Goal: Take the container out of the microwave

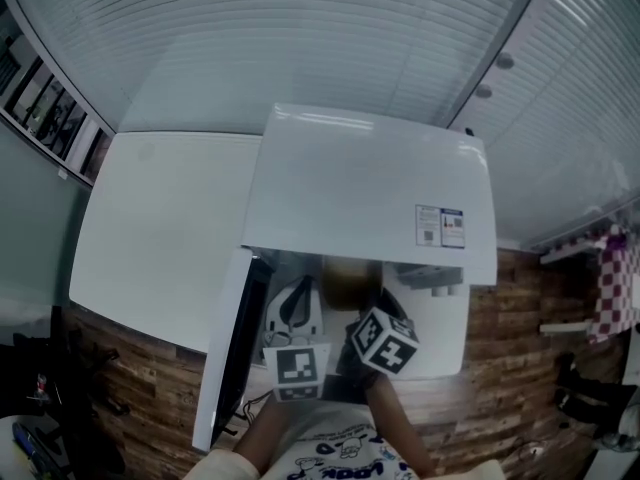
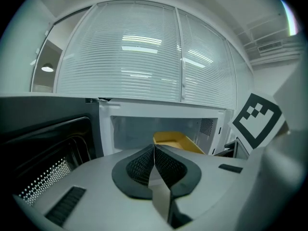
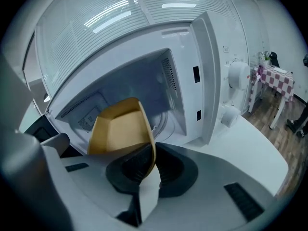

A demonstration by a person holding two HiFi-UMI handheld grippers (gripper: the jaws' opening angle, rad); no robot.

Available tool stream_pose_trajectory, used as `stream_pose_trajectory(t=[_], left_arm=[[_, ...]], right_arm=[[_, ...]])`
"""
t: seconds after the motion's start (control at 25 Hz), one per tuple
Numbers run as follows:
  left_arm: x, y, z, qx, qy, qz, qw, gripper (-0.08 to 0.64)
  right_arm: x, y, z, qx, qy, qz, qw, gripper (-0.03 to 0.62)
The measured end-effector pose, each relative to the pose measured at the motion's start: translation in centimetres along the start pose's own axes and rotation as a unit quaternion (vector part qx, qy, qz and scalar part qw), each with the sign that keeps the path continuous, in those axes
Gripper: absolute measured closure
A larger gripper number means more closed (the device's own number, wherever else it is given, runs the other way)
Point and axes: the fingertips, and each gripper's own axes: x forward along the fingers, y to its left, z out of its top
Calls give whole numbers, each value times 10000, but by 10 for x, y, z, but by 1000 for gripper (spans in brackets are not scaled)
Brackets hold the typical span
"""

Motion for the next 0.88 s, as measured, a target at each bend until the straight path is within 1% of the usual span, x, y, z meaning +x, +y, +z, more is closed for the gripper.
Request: stream_pose_trajectory(t=[0.16, 0.4, 0.72, 0.88], left_arm=[[-5, -2, 0, -8, -19, 12, 10000, 515], [-20, -9, 0, 138, -24, 60, 9999, 515], [-46, -32, -11, 67, -14, 95, 9999, 515], [-60, -44, -14, 6, -13, 121, 9999, 515]], right_arm=[[-4, 2, -2, -7, -12, 63, 10000, 555], [-19, 0, -5, -36, -42, 157, 9999, 555], [-47, -16, -22, -105, -18, 274, 9996, 555], [-66, -27, -26, -124, -89, 275, 9995, 555]])
